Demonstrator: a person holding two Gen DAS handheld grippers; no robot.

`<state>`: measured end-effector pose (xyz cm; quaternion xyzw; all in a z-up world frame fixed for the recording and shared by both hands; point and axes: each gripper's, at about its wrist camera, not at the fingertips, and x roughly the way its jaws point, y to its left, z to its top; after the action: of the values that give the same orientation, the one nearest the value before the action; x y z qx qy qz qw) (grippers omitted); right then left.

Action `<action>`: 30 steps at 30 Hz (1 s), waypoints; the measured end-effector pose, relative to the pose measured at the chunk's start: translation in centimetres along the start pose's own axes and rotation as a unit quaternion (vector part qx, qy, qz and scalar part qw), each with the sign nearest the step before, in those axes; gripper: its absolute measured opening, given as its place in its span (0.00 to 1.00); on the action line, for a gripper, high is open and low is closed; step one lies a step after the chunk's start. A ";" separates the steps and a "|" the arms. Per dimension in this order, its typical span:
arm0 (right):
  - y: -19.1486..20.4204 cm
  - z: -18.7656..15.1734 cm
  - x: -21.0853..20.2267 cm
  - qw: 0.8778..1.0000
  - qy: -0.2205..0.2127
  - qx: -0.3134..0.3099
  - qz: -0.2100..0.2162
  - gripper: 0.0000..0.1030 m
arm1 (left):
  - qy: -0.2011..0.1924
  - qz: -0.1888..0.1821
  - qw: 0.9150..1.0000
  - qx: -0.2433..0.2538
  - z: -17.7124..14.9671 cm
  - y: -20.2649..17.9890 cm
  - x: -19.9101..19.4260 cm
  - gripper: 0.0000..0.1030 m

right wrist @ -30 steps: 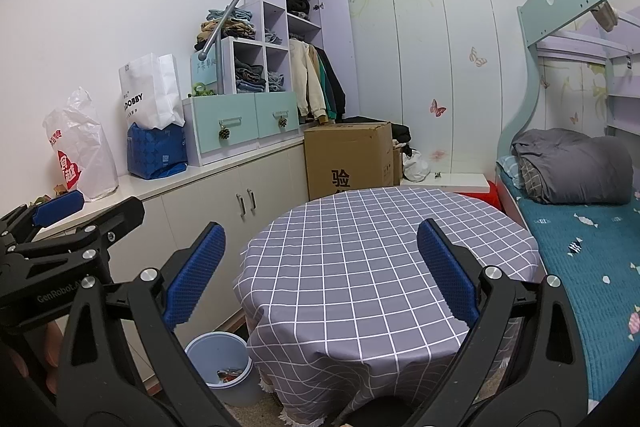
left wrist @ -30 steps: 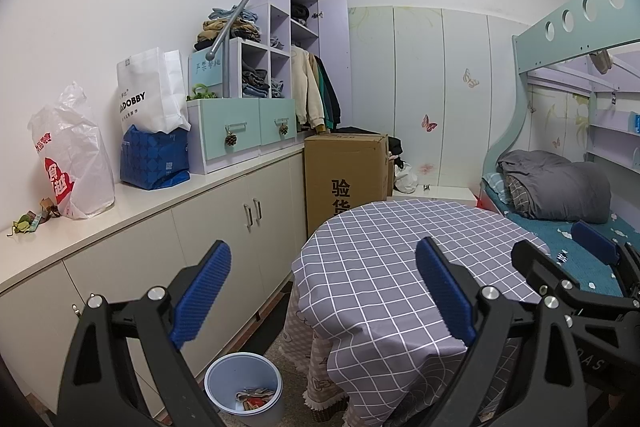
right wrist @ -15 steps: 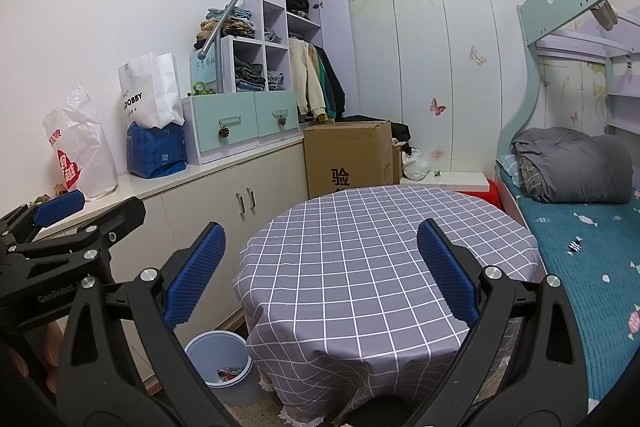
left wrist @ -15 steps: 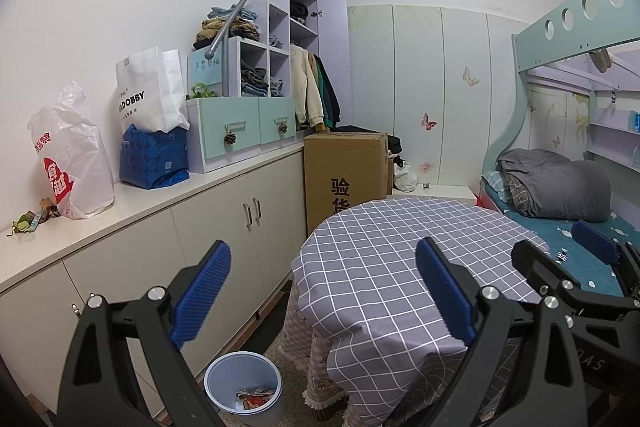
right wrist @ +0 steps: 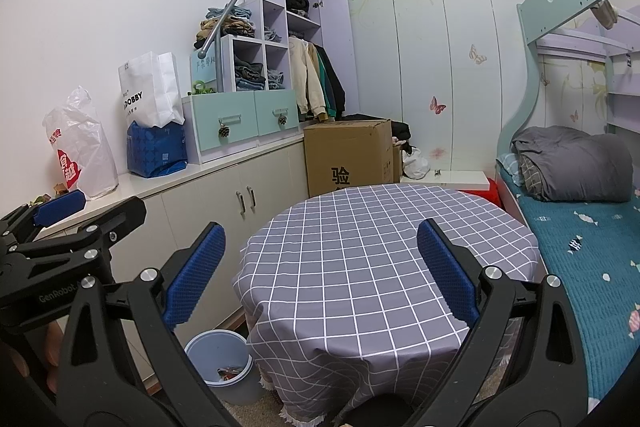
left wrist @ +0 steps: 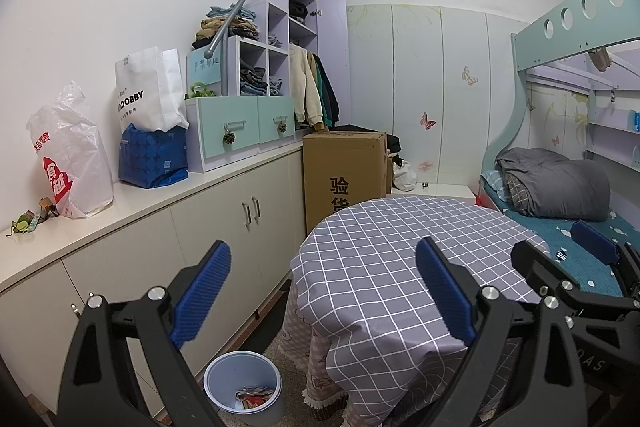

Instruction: Collect trash

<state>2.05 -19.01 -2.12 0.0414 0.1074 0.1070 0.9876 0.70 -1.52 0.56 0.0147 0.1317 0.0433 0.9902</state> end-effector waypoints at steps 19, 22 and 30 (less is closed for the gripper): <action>-0.2 -0.3 0.0 1.000 0.002 0.002 0.000 0.92 | 0.001 0.000 1.000 0.000 0.0 -0.1 0.0 0.89; -0.2 -0.3 0.0 1.000 0.002 0.001 0.000 0.92 | 0.001 -0.001 1.000 0.000 0.0 -0.1 0.0 0.89; -0.3 -0.8 0.0 1.000 0.004 0.003 -0.001 0.92 | 0.002 -0.001 1.000 0.001 -0.2 -0.1 0.0 0.89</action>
<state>1.90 -19.26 -2.96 0.0437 0.1114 0.1062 0.9871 0.66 -1.66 0.40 0.0150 0.1336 0.0420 0.9900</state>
